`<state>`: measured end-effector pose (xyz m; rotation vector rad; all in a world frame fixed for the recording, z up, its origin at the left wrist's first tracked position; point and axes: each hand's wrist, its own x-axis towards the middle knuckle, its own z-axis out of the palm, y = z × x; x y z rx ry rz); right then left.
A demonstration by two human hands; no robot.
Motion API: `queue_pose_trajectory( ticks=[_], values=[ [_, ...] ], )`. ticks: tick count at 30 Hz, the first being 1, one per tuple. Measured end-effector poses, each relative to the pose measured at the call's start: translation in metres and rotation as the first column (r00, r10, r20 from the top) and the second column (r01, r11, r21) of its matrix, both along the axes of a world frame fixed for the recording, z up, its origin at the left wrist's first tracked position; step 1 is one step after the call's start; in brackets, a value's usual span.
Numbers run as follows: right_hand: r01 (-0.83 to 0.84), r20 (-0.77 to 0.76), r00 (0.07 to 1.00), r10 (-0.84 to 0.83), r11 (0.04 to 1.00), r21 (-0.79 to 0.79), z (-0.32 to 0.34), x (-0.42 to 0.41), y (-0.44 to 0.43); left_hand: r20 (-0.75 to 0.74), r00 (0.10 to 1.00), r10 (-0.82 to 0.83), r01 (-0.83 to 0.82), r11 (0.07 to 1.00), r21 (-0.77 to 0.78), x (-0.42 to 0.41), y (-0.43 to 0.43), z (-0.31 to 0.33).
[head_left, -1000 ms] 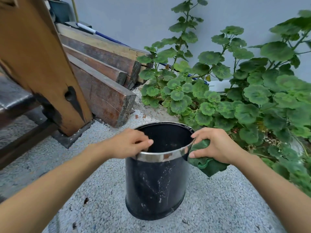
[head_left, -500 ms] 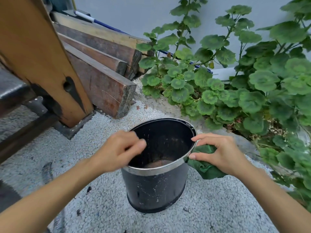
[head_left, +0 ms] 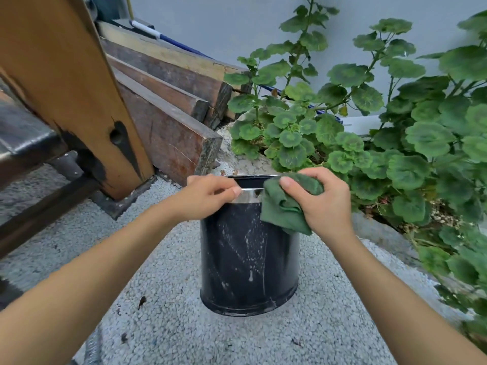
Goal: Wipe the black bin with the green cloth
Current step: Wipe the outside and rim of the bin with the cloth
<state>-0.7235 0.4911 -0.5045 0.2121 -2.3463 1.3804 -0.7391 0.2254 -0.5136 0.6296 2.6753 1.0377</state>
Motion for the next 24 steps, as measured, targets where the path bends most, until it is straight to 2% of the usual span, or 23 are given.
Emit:
queue_pose_trajectory(
  ticks=[4,7,9,12,15,18,24],
  values=[
    [0.054,0.017,0.998,-0.056,0.996,0.069,-0.013,-0.028,-0.031,0.08,0.995,0.054,-0.055,0.998,0.017,-0.021,-0.004,-0.001],
    [0.03,0.041,0.999,-0.035,0.992,0.124,-0.031,-0.026,-0.032,0.107,0.992,0.069,-0.075,0.996,0.045,-0.028,-0.01,-0.005],
    [-0.082,0.063,0.996,0.07,0.976,0.203,-0.045,-0.01,-0.03,0.109,0.991,0.084,-0.091,0.994,0.059,-0.03,-0.013,-0.007],
    [-0.281,0.208,0.951,0.228,0.918,0.28,-0.077,0.032,-0.024,0.11,0.988,0.111,-0.119,0.99,0.074,-0.034,-0.022,-0.012],
    [-0.353,0.298,0.916,0.269,0.894,0.277,-0.116,0.079,-0.01,0.124,0.985,0.118,-0.133,0.984,0.12,-0.036,-0.031,-0.017],
    [-0.321,0.303,0.919,0.252,0.925,0.204,-0.135,0.105,0.003,0.155,0.981,0.119,-0.142,0.979,0.147,-0.036,-0.035,-0.018],
    [-0.236,0.251,0.948,0.195,0.961,0.146,-0.087,0.065,-0.001,0.153,0.981,0.122,-0.146,0.976,0.16,-0.034,-0.033,-0.02]
  ],
)
